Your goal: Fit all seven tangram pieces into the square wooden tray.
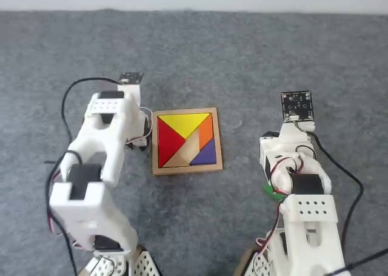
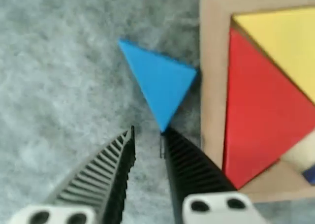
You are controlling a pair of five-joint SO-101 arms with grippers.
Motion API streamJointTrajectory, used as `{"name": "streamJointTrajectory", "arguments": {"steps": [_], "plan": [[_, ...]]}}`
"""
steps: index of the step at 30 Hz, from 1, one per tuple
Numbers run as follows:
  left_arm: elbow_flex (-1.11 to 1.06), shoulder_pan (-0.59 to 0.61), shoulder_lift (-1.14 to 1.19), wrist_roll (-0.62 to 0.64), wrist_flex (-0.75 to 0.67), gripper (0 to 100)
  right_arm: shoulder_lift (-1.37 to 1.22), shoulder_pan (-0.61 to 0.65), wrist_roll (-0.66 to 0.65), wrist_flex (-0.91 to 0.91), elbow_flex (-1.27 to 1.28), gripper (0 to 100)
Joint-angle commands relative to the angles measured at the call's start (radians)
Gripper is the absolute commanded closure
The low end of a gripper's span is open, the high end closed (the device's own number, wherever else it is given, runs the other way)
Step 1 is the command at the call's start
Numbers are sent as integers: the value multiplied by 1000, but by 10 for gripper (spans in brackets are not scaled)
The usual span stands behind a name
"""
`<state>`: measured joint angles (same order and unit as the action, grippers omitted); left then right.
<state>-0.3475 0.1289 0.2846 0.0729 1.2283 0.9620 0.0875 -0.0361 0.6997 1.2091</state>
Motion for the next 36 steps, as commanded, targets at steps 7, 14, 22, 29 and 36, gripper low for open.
{"name": "streamJointTrajectory", "arguments": {"steps": [7,14,22,29,36], "plan": [[262,71,-31,68,140,829,-5,-7,-14,-21,6,991],[340,69,84,216,114,829,-7,-4,-14,-18,8,991],[596,74,213,172,143,831,-7,-2,-14,-24,18,991],[694,74,387,170,157,875,-7,-2,-14,-24,20,990],[734,75,410,163,256,986,-7,-2,-14,-24,21,990]]}}
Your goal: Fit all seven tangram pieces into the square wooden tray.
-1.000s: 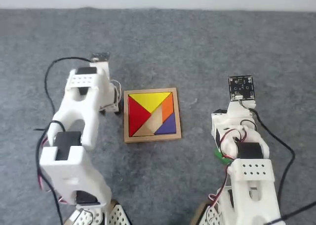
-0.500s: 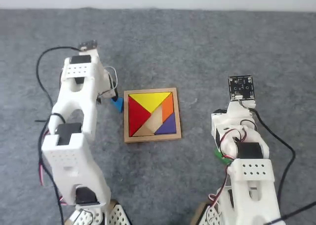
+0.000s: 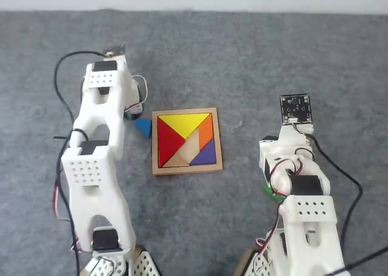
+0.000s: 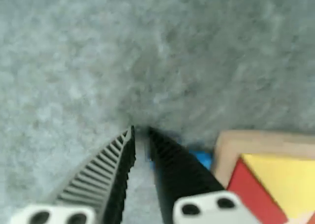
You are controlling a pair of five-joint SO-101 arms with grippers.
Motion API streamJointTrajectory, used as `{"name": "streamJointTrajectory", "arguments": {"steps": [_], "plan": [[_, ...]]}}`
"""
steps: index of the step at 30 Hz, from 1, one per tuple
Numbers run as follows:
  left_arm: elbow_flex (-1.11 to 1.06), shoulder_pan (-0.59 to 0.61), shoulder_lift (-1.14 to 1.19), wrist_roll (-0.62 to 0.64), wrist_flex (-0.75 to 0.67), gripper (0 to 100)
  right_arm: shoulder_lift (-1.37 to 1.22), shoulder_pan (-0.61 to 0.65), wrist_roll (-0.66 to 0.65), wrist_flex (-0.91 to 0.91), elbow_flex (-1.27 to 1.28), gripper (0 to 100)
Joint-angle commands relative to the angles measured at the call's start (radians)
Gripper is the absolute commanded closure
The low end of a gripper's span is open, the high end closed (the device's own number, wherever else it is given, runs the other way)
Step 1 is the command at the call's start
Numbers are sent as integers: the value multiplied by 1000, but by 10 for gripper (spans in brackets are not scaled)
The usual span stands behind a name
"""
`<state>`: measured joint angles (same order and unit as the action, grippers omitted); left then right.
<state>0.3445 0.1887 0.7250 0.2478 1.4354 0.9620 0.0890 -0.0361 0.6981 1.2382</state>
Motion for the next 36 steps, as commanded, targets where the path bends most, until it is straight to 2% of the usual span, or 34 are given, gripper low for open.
{"name": "streamJointTrajectory", "arguments": {"steps": [1,7,12,15,21,29,33,36], "plan": [[39,15,-43,-12,57,986,-7,-4,-14,-22,-8,990],[25,9,-84,-94,149,986,-7,-4,-14,-22,-8,990],[-105,6,-95,-114,81,986,-7,-4,-14,-22,-9,990],[-128,6,-95,-184,84,986,-7,-4,-14,-22,-9,990],[-159,8,-126,-226,95,986,-7,-4,-14,-22,-11,990],[-344,34,-437,-242,-51,980,-7,-4,-14,-22,-11,990],[-447,41,-582,-310,-118,929,-7,-4,-14,-22,-11,990],[-522,31,-671,-433,-155,892,-7,-4,-15,-22,-11,990]]}}
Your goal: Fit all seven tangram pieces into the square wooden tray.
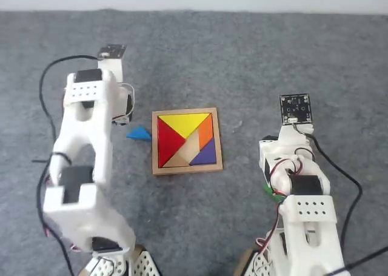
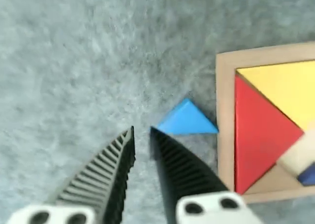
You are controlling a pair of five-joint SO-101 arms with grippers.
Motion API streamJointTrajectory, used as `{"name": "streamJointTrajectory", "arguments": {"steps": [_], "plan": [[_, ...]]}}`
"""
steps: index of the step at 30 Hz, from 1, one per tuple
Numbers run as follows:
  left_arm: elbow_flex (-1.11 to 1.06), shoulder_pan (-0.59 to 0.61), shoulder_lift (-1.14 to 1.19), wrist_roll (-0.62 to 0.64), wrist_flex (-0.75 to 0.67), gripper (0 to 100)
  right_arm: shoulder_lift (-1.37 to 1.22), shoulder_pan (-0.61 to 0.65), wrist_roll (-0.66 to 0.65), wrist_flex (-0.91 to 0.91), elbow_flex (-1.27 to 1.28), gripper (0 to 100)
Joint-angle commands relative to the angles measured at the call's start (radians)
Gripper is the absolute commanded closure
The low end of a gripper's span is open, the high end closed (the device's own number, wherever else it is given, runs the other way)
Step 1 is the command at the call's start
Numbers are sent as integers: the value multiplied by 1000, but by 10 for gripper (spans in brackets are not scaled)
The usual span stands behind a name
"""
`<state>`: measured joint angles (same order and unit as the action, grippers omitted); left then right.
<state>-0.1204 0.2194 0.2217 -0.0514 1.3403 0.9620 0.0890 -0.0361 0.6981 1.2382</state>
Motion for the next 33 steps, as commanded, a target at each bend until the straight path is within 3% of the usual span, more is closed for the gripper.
{"name": "streamJointTrajectory", "arguments": {"steps": [1,7,11,14,22,25,33], "plan": [[-81,-12,-189,-190,-77,884,-7,-4,-15,-22,-11,990],[-291,-87,-233,-635,-238,867,-7,-4,-15,-22,-11,990],[-394,-100,-213,-859,-370,844,-7,-4,-15,-22,-11,990],[-412,-104,-198,-976,-391,803,-7,-4,-15,-22,-11,990],[-331,-104,-112,-1007,-425,778,-7,-4,-15,-22,-11,990],[-275,-104,-25,-1074,-410,778,-7,-4,-15,-22,-11,990],[33,-91,180,-1091,-155,783,-7,-4,-15,-22,-9,990]]}}
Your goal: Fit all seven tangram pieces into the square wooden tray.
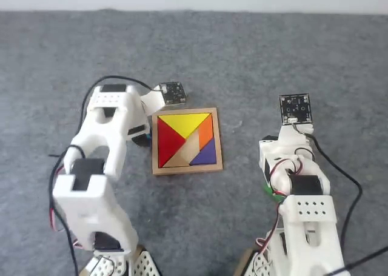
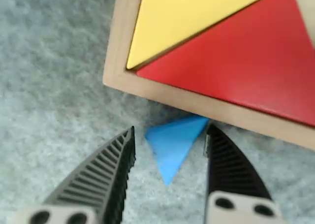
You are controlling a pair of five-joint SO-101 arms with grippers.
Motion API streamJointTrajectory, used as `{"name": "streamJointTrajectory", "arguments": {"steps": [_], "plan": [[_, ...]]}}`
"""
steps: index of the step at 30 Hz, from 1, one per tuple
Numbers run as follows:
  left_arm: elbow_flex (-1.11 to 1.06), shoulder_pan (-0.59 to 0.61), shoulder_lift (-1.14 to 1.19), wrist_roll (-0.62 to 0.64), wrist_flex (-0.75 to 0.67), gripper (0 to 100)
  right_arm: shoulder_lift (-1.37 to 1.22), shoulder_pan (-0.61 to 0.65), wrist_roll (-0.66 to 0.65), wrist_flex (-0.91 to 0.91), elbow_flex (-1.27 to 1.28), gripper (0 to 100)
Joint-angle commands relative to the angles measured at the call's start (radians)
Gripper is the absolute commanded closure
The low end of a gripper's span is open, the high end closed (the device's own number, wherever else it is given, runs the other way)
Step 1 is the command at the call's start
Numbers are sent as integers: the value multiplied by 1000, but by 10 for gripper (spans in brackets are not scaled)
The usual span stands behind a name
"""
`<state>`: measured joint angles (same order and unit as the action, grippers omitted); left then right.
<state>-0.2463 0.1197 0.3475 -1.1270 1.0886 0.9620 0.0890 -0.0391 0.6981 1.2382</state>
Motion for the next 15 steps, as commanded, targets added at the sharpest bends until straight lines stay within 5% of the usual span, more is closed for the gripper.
{"name": "streamJointTrajectory", "arguments": {"steps": [1,15], "plan": [[182,11,71,-15,114,784,-7,-4,-12,-22,-9,990],[220,8,91,-63,275,879,-7,-4,-12,-22,-9,990]]}}
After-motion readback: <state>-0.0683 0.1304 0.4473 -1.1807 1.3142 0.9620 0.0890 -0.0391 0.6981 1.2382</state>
